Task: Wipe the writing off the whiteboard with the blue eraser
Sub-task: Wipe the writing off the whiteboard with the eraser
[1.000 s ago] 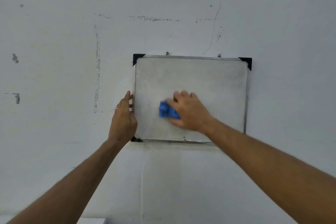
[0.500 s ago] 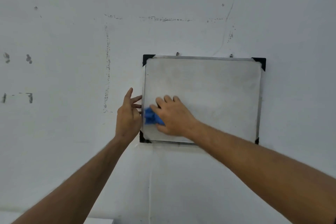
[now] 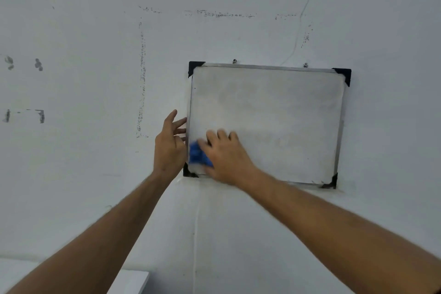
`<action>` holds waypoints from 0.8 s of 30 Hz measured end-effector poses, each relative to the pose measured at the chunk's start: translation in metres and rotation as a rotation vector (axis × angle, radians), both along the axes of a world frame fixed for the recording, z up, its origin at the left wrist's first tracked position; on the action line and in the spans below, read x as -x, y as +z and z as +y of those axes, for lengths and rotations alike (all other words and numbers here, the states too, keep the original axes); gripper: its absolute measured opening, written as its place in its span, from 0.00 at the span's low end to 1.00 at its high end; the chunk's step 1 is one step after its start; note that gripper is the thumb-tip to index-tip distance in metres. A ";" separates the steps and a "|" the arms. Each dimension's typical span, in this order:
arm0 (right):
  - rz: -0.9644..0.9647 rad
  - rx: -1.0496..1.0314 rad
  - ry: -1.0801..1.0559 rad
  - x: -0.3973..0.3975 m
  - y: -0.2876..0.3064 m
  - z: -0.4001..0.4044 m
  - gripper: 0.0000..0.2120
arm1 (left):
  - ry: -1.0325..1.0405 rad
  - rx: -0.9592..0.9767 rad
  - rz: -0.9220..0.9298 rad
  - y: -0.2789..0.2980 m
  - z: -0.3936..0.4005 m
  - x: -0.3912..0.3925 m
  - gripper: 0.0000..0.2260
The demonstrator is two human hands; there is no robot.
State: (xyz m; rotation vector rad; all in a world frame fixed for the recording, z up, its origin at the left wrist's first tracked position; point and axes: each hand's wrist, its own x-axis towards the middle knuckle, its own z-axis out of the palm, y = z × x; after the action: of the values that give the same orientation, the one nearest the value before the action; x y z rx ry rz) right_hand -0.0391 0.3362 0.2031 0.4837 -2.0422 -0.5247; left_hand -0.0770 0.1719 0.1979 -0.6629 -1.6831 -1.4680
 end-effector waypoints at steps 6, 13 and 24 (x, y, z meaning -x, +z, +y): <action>-0.076 -0.112 -0.060 -0.027 -0.012 0.063 0.26 | 0.179 0.188 0.076 -0.025 0.009 0.008 0.27; 0.062 0.226 -0.206 -0.070 -0.001 0.172 0.28 | 0.297 0.238 0.099 -0.039 0.019 0.013 0.27; -0.034 0.181 -0.132 -0.034 -0.054 0.075 0.28 | 0.287 0.207 0.073 -0.040 0.023 0.012 0.26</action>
State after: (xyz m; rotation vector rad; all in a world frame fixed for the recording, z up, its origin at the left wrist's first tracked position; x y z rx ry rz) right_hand -0.0051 0.4110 0.1492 0.2525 -2.1403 -0.4065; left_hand -0.0893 0.1944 0.1578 -0.5493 -1.8040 -1.0673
